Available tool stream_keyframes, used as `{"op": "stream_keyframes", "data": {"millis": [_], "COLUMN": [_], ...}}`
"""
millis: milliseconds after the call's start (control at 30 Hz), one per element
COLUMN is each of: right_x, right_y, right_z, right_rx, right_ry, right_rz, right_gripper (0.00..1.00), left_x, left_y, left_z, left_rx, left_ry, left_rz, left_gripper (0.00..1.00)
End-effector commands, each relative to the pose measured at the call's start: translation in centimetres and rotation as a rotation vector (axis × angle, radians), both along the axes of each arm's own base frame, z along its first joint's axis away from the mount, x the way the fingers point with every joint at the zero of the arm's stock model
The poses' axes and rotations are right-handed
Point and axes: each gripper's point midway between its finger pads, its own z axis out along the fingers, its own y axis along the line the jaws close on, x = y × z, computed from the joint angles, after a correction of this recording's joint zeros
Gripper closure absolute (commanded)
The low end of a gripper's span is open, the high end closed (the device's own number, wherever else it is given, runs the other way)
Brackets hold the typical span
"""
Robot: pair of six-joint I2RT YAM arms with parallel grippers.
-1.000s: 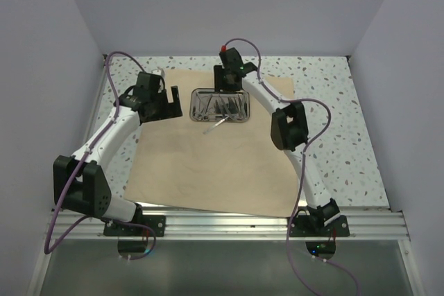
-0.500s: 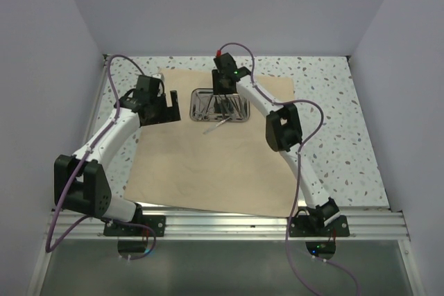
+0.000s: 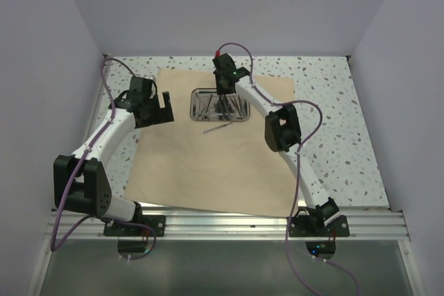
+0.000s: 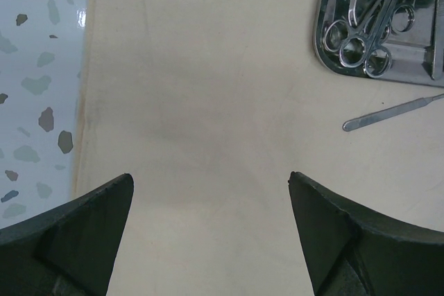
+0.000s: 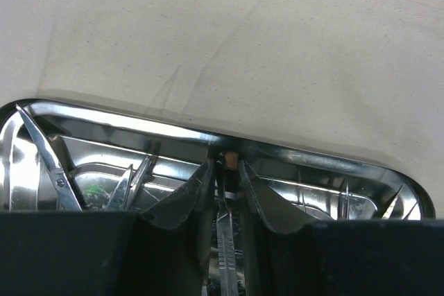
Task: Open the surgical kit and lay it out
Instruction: Pick up the medical item from the container.
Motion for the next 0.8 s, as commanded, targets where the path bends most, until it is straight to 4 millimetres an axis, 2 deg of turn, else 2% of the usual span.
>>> {"op": "stream_keyframes", "data": {"millis": [0, 233, 300, 333, 467, 600, 633, 700, 733, 767], "right_x": [-1.3, -2.2, -2.5, -2.7, -3.1, -2.4, -1.8, -1.3, -0.7, -0.7], "right_y": [-0.8, -0.9, -1.2, -1.6, -2.1, -2.5, -2.3, -2.5, -2.3, -2.4], "right_z": [-2.6, -3.7, -4.4, -4.6, -5.3, -3.4, -1.4, 0.4, 3.1, 3.7], "right_rx": [-0.104, -0.123, -0.139, -0.156, -0.189, -0.199, -0.182, -0.184, -0.161, -0.160], "right_ry": [0.049, 0.082, 0.096, 0.104, 0.120, 0.077, 0.032, -0.011, -0.064, -0.077], "right_rz": [0.022, 0.027, 0.025, 0.019, 0.019, 0.008, 0.004, -0.007, -0.012, -0.013], "right_gripper": [0.77, 0.88, 0.98, 1.00, 1.00, 1.00, 1.00, 1.00, 1.00, 1.00], "left_x": [0.1, 0.0, -0.1, -0.1, -0.2, -0.1, 0.0, 0.3, 0.4, 0.6], "left_y": [0.4, 0.7, 0.9, 0.9, 1.2, 1.2, 1.2, 1.2, 1.2, 1.2], "left_z": [0.1, 0.1, 0.1, 0.2, 0.3, 0.7, 0.7, 1.1, 1.2, 1.3], "left_rx": [0.008, 0.010, 0.012, 0.012, 0.013, 0.012, 0.010, 0.008, 0.007, 0.005], "left_ry": [-0.024, -0.024, -0.024, -0.025, -0.029, -0.038, -0.038, -0.051, -0.053, -0.057], "left_rz": [-0.021, -0.019, -0.017, -0.016, -0.014, -0.013, -0.014, -0.011, -0.010, -0.009], "left_gripper": [0.02, 0.02, 0.02, 0.02, 0.02, 0.02, 0.02, 0.02, 0.02, 0.02]}}
